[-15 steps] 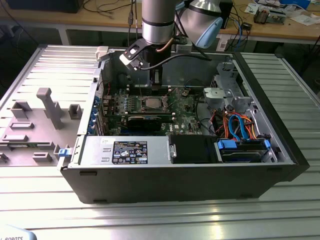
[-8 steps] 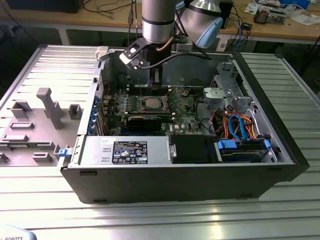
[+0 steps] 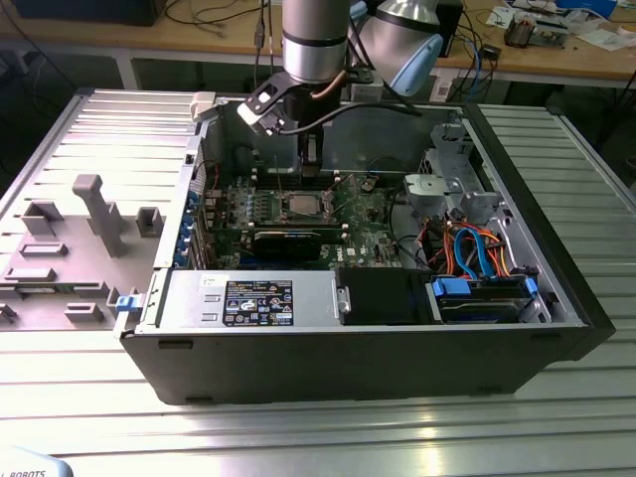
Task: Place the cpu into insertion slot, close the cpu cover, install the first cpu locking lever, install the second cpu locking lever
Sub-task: 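Close the cpu cover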
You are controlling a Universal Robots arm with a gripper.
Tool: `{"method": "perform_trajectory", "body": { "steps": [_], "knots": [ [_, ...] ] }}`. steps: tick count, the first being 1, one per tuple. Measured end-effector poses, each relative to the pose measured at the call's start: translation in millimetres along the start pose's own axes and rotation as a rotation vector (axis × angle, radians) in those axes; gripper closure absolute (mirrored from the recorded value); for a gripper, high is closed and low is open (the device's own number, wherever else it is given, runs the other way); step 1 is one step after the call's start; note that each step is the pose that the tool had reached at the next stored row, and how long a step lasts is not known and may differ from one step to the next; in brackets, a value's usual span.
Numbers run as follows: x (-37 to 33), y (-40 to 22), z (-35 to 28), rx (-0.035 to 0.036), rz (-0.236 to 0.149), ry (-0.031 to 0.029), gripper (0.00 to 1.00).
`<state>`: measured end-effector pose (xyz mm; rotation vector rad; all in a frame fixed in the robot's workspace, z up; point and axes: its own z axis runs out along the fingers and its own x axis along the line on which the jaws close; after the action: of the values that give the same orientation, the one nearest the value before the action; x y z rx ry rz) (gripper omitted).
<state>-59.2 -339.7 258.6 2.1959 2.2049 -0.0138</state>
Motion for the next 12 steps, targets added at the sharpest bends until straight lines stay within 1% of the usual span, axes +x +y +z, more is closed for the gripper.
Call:
{"method": "perform_trajectory", "body": {
  "steps": [12],
  "knots": [
    [-0.2, 0.2, -5.2, 0.0015, 0.000, 0.0000, 0.89]
  ]
}}
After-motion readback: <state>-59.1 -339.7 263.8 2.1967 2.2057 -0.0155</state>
